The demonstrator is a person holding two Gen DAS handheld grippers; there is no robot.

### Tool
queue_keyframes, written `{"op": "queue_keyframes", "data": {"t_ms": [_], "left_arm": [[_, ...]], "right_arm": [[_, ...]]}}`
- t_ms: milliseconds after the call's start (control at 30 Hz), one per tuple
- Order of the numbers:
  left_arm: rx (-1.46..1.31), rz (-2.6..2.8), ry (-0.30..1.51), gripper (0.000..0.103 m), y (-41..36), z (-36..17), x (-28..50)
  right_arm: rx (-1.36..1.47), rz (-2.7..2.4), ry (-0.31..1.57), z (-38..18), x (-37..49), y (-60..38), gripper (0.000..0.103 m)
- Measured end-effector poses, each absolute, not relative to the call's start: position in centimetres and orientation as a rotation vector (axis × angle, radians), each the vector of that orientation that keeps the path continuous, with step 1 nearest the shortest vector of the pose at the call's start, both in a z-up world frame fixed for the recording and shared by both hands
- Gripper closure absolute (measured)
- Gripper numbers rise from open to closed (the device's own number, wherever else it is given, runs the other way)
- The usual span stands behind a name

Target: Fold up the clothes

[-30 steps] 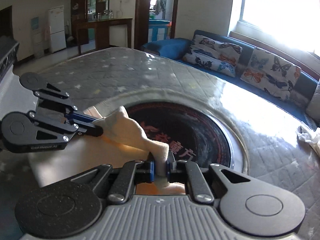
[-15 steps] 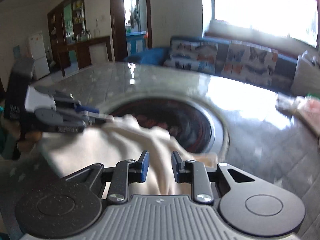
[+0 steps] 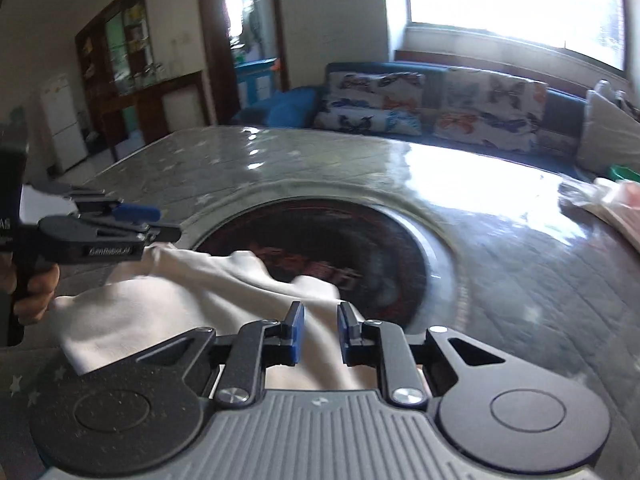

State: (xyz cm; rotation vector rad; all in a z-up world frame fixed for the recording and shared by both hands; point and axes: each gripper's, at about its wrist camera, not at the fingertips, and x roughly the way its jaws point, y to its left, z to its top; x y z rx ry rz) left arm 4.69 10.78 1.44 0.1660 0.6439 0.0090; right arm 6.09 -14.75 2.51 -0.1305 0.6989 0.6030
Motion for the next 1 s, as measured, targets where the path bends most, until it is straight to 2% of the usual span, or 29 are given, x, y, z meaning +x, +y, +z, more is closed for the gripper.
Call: {"op": "queue_keyframes", "data": {"t_ms": [233,500,567,633,767,800,833,933,1000], "left_arm": [[0.105,0.019,0.625,0.062,13.2,2.7,2.7],[0.085,-0.072,0.658,0.063,12.4,1.9,0.9],[0.083,-0.082,0.664,0.063,12.1,1.7,0.9],[0.067,-0.094,0.655,0.063,12.2,1.9,0.5],[0.051,-0.111,0.661,0.064,12.2,1.8,-0.2],[0.048,-0.112,0.669,0.067,12.2,1.7,-0.2],[0.044,-0.109,0.680,0.076,12.3,1.4,-0.1],[0.018,-0.120,0.679,0.092,12.3,1.1,-0.1],[0.042,-0.120,0.657,0.095,12.1,1.4,-0.2]], "right_arm": [[-0.178,0.569,0.736,0.8,7.9,-11.9,0.086],[-0.139,0.597,0.696,1.9,6.8,-11.1,0.074],[-0.139,0.607,0.699,1.6,6.6,-10.5,0.074],[-0.139,0.609,0.690,1.4,6.1,-10.2,0.068],[-0.126,0.636,0.673,1.1,5.2,-10.2,0.067],[-0.125,0.639,0.674,0.9,5.2,-10.2,0.066],[-0.125,0.640,0.674,0.9,5.1,-10.2,0.064],[-0.121,0.643,0.672,0.8,5.0,-10.2,0.056],[-0.128,0.647,0.674,0.6,5.0,-10.1,0.053]]}}
